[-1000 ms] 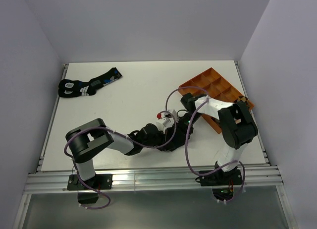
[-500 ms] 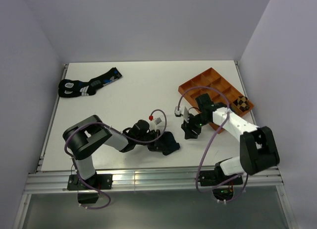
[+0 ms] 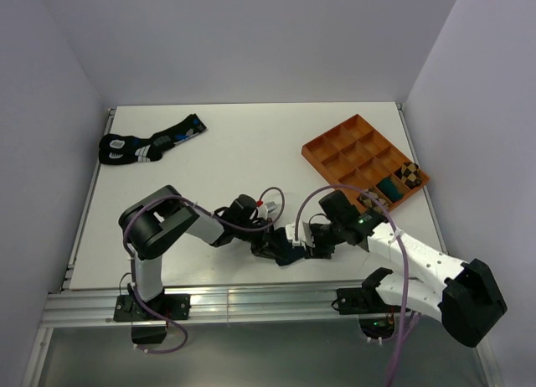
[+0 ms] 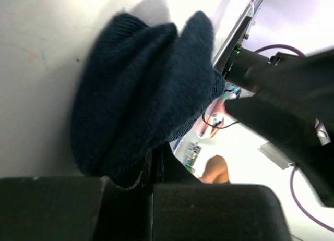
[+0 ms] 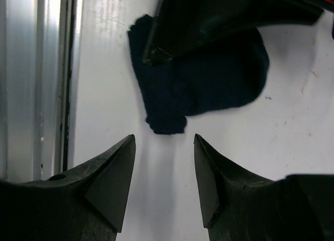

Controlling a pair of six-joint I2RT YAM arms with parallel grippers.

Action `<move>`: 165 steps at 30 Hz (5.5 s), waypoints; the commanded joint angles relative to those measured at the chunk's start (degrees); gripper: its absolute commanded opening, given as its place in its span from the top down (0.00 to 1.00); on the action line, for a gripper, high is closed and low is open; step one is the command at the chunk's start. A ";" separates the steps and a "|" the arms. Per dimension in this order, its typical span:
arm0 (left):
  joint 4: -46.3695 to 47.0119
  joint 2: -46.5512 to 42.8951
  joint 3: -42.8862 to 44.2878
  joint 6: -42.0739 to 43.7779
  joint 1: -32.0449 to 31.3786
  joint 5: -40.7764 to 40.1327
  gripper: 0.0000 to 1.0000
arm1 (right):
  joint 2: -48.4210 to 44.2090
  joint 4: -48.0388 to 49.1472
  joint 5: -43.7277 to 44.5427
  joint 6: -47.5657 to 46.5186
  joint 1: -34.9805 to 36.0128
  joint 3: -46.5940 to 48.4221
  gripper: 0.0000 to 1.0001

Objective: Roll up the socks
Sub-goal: Roll the sock at the center of the board.

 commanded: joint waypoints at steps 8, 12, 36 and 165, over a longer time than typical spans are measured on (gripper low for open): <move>-3.76 3.53 2.72 -2.93 1.40 2.99 1.00 | -3.96 10.45 4.96 2.67 10.29 -5.09 0.50; -3.94 3.97 2.89 -2.58 1.75 3.34 1.00 | -3.44 11.87 7.60 3.63 14.59 -5.88 0.53; -9.19 0.64 3.42 4.27 2.63 1.07 0.81 | 11.76 17.77 15.96 4.16 17.94 -3.70 0.83; -6.58 -3.24 -2.91 3.32 -0.45 0.00 1.00 | 0.87 5.64 9.54 6.98 11.61 1.76 0.44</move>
